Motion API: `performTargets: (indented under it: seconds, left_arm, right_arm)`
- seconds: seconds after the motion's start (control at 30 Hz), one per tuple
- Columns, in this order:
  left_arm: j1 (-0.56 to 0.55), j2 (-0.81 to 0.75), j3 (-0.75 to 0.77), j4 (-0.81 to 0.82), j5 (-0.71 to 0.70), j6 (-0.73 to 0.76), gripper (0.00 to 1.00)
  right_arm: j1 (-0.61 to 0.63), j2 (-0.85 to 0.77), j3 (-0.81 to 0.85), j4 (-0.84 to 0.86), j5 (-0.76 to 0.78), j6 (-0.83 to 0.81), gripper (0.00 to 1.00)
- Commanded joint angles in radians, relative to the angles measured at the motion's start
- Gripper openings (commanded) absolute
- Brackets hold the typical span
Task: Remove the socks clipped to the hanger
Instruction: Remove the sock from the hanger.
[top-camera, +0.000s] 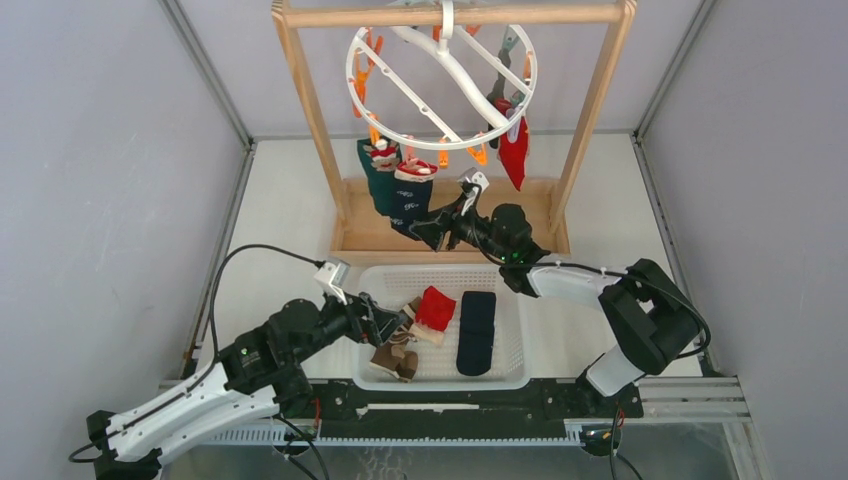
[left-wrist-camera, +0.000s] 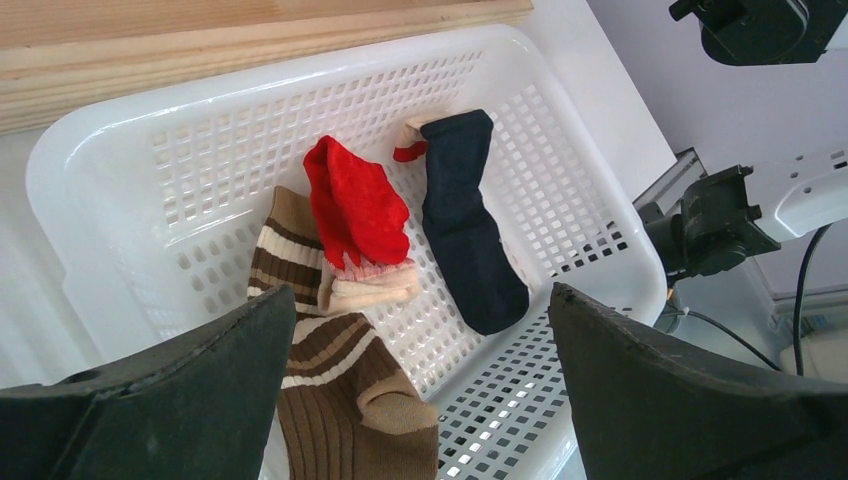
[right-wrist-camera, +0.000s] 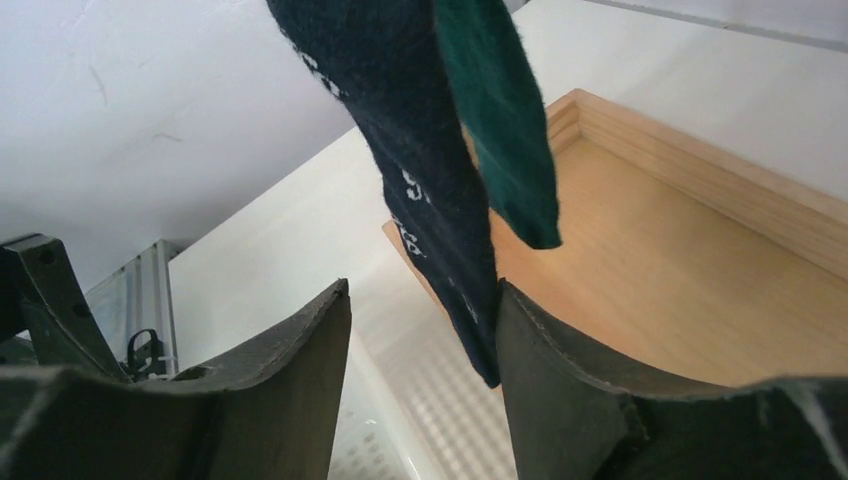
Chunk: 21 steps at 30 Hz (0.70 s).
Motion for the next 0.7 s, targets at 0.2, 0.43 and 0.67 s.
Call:
performTargets:
  seconds: [0.2,0.43,0.67]
  left_arm:
    - [-0.001,-0.020,0.059,-0.006,-0.017,0.021,1.00]
    - [-0.001,-0.029,0.064,-0.017,-0.025,0.024,1.00]
    - [-0.001,-0.045,0.093,-0.048,-0.061,0.041,1.00]
  right_arm:
    - [-0.004,0.020,0.081,0.021,-0.082,0.048,0.30]
    - [-0.012,-0.004,0.080,-0.034,-0.126,0.064,0.03]
    - [-0.014,-0.104,0.023,-0.086,-0.135,0.049,0.01]
